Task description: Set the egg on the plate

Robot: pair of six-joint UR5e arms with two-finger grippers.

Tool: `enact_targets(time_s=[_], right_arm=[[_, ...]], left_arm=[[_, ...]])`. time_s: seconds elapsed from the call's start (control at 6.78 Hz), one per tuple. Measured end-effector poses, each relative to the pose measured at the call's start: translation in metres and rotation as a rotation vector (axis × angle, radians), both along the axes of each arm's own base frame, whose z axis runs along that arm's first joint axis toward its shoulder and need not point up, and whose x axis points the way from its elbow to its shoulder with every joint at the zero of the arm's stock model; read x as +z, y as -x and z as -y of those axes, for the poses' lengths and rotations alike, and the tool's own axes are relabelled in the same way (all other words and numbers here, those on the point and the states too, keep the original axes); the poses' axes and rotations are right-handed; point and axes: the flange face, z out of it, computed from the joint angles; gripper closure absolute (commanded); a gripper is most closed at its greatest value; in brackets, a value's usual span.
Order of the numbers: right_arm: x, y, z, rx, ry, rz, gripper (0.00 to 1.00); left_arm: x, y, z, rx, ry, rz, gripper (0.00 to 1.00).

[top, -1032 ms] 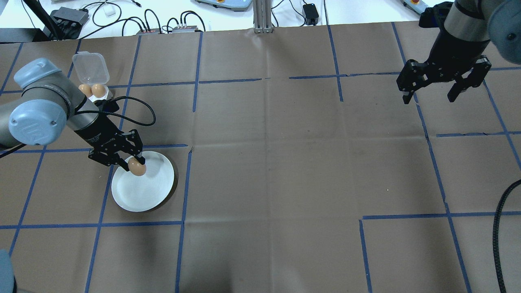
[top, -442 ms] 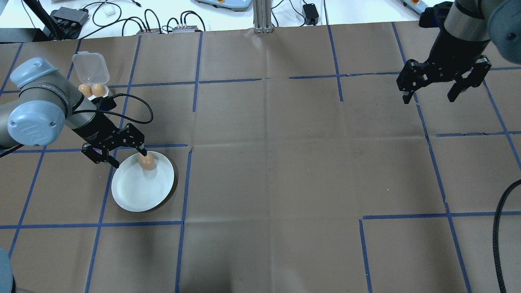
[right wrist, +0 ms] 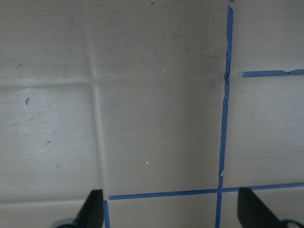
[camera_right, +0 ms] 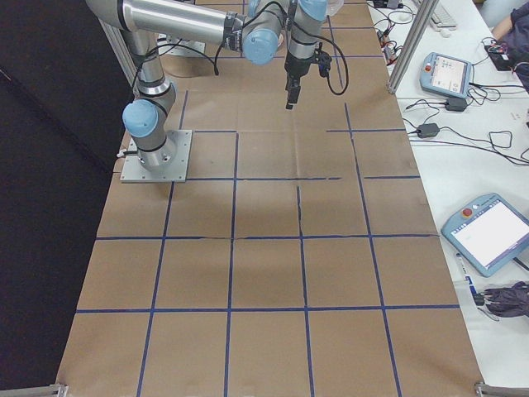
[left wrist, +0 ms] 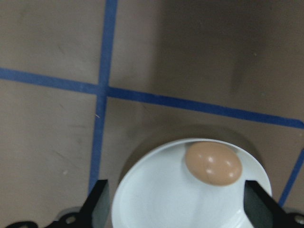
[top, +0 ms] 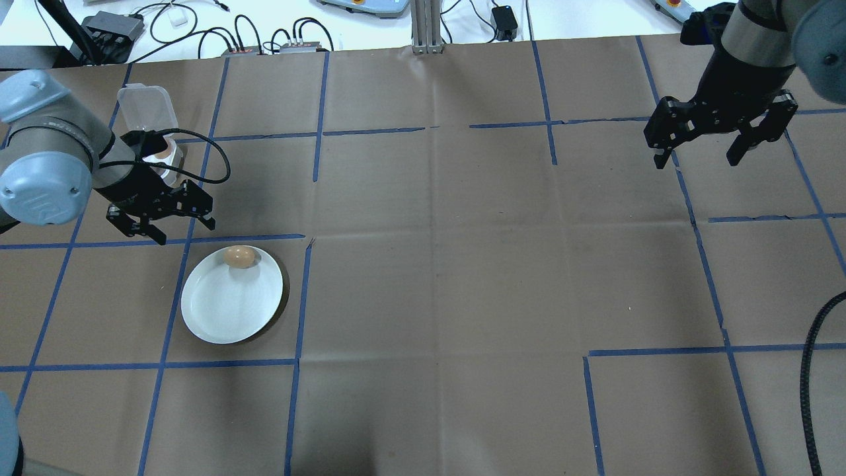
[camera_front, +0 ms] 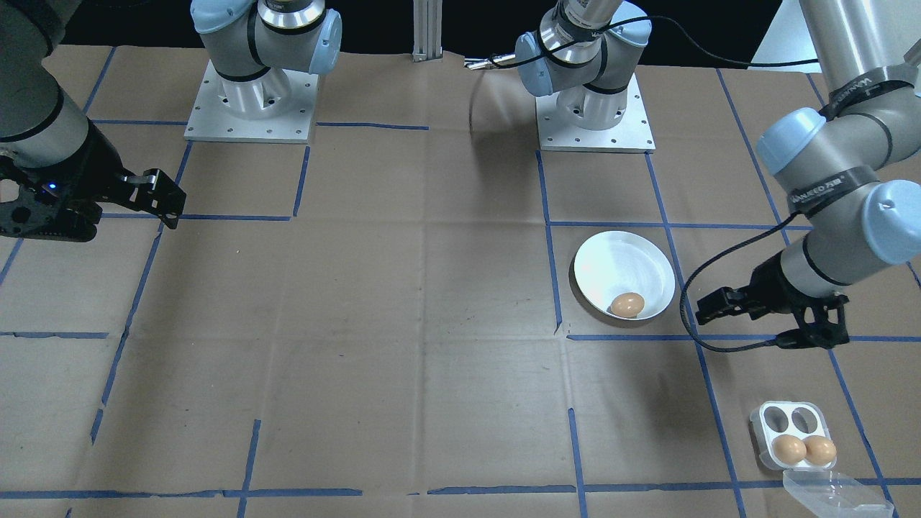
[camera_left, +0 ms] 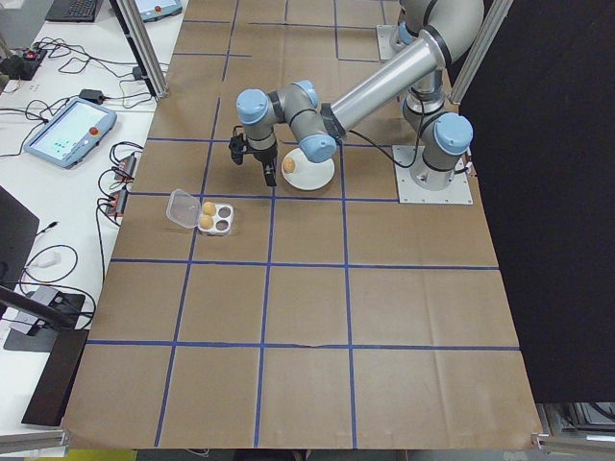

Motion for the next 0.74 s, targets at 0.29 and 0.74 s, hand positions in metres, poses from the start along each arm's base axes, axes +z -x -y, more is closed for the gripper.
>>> enact_targets(time_s=[0.29, 0.74], right_arm=[[0.0, 0.0, 0.0, 0.0, 0.0, 0.0, 0.0], [0.0, 0.0, 0.0, 0.0, 0.0, 0.0, 0.0]], left_arm=[[0.01, -0.04, 0.046, -0.141, 0.053, 0.029, 0.01], [0.008, -0.076, 0.074, -0.483, 0.076, 0.057, 0.01]])
